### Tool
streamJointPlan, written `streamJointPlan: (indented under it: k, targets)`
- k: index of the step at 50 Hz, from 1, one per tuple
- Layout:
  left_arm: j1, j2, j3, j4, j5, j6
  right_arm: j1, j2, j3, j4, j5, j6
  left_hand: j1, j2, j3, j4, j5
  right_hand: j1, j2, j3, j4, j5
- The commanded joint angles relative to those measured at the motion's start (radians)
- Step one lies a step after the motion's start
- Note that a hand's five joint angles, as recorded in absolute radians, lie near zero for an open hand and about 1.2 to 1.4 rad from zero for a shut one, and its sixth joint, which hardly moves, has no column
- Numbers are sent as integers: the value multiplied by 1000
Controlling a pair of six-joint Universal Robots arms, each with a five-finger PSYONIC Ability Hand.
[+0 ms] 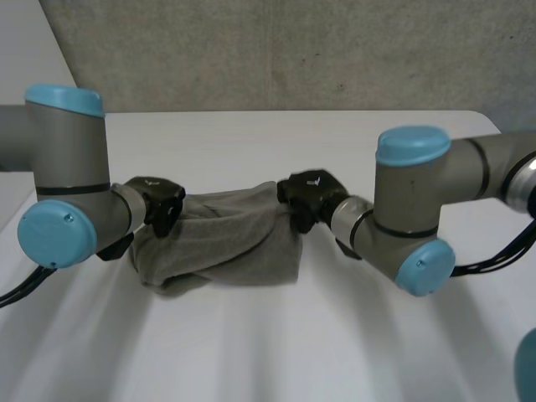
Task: Fold the towel.
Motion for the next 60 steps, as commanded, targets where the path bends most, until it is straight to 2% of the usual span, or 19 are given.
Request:
streamJointPlan:
  k: [1,2,4,7,9,11,13,21,28,29,30,31,32,33,37,39,44,53,60]
  targets:
    - [-16,65,99,37,-1,-18,-28,-152,-75,-69,11,21,-44,-103,-139,-115,-256,74,78,71,64,62]
    - [-24,79,149,80,-7,-26,-28,-152,-75,-70,11,21,-44,-103,-139,-115,-256,74,78,71,64,62]
    - [-42,97,193,137,-10,-47,-45,-219,-69,-257,43,30,-44,-103,-139,-115,-256,74,78,71,64,62]
    - [-73,170,234,270,-21,-137,-45,-263,-40,-380,73,37,-44,-103,-139,-115,-256,74,78,71,64,62]
    - [-78,213,231,338,-34,-194,-51,-383,52,-603,125,47,-44,-103,-139,-115,-256,74,78,71,64,62]
    - [-78,251,219,394,-52,-245,-46,-445,98,-649,132,47,-44,-103,-139,-115,-256,74,78,71,64,62]
    - [-87,302,169,453,-62,-303,-46,-488,124,-645,129,46,-44,-103,-139,-115,-256,74,78,71,64,62]
    - [-90,349,-101,443,-50,-287,-39,-500,246,-346,11,7,-44,-103,-139,-115,-256,74,78,71,64,62]
    - [-93,344,-299,449,-24,-279,20,-511,397,-136,0,-230,-44,-103,-139,-115,-256,74,78,71,64,62]
    - [-93,343,-340,453,-7,-281,20,-511,397,-136,0,-230,-197,-257,-293,-269,-410,74,78,71,64,62]
    - [-93,343,-341,453,-7,-281,38,-516,417,-130,15,-249,-199,-258,-294,-270,-411,74,78,71,64,62]
    - [-94,340,-370,458,10,-285,49,-529,434,-125,40,-250,-577,-636,-672,-648,-789,74,78,71,64,62]
    - [-94,340,-370,458,10,-285,49,-530,434,-125,40,-250,-581,-640,-676,-652,-793,74,78,71,64,62]
    - [-98,333,-387,460,27,-293,52,-549,449,-120,70,-250,-845,-904,-940,-916,-1057,74,78,71,64,62]
    - [-113,324,-405,466,54,-321,57,-588,491,-120,123,-253,-871,-931,-967,-942,-1084,74,78,71,64,62]
    - [-145,300,-410,470,85,-382,60,-620,531,-120,150,-253,-886,-945,-981,-957,-1098,74,78,71,64,62]
    - [-173,283,-413,484,131,-452,52,-681,595,-130,164,-253,-886,-945,-981,-957,-1098,74,78,71,64,62]
    - [-245,189,-404,484,189,-480,43,-821,661,-139,175,-233,-874,-934,-970,-945,-1087,74,78,71,64,62]
    - [-309,120,-366,504,223,-587,44,-882,681,-146,175,-220,-871,-931,-967,-942,-1084,74,78,71,64,62]
